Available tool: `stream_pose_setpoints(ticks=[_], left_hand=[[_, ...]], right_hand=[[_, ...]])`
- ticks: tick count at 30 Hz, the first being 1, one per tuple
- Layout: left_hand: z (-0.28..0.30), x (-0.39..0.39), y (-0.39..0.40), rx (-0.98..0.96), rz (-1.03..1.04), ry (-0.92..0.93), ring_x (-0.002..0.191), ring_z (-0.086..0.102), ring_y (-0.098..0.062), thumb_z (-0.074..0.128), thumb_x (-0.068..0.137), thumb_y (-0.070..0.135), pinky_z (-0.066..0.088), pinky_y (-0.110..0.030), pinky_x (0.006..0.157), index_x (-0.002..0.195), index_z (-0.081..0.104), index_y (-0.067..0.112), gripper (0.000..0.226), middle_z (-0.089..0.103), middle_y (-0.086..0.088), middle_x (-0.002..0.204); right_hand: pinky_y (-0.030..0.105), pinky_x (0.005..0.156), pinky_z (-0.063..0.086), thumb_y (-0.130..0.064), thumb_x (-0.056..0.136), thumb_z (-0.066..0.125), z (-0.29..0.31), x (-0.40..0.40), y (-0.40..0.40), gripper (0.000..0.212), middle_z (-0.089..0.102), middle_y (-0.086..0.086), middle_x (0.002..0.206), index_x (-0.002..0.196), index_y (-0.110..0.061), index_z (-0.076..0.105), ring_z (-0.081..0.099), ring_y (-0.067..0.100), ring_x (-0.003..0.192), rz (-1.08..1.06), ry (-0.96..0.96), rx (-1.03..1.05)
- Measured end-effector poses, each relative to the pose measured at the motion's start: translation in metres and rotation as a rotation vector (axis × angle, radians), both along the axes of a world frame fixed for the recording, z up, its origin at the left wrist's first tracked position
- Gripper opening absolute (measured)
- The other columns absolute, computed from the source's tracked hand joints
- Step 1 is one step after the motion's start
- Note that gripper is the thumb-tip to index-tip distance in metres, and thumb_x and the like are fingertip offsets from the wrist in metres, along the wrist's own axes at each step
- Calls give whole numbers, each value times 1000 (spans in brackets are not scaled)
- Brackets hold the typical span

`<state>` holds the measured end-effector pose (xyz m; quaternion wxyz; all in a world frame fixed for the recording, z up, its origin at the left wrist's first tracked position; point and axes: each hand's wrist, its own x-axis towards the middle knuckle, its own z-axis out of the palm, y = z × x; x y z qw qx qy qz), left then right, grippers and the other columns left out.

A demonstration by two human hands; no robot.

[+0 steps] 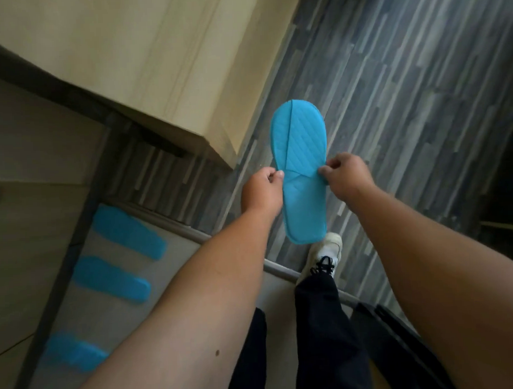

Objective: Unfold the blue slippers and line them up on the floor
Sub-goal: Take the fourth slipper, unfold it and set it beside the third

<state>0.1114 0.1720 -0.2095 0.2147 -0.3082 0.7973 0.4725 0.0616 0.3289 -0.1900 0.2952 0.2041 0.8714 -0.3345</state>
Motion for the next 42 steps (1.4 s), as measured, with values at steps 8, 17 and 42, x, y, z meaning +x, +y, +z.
stream_pose_setpoints(ticks=[8,17,42], left_hand=[[71,36,-11,-65,-101,-25,81,59,-26,50,94,31,42,-30,67,84,60,18,18,66,-6,87],[61,104,-53,-180,36,-121,87,60,-32,48,94,31,47,-35,73,86,62,15,22,68,-10,94],[150,440,-340,-260,857,-100,77,57,-29,45,94,27,43,-35,63,80,59,5,29,64,-12,83]], right_hand=[[45,75,56,-33,90,62,62,53,-11,21,68,9,83,84,-13,63,66,27,79,-152,13,-40],[30,57,46,-30,90,61,40,94,-59,17,67,4,79,82,-16,64,62,19,70,69,-37,-58],[24,50,37,-27,87,60,126,344,-428,16,62,2,71,75,-16,60,57,16,63,912,62,-173]])
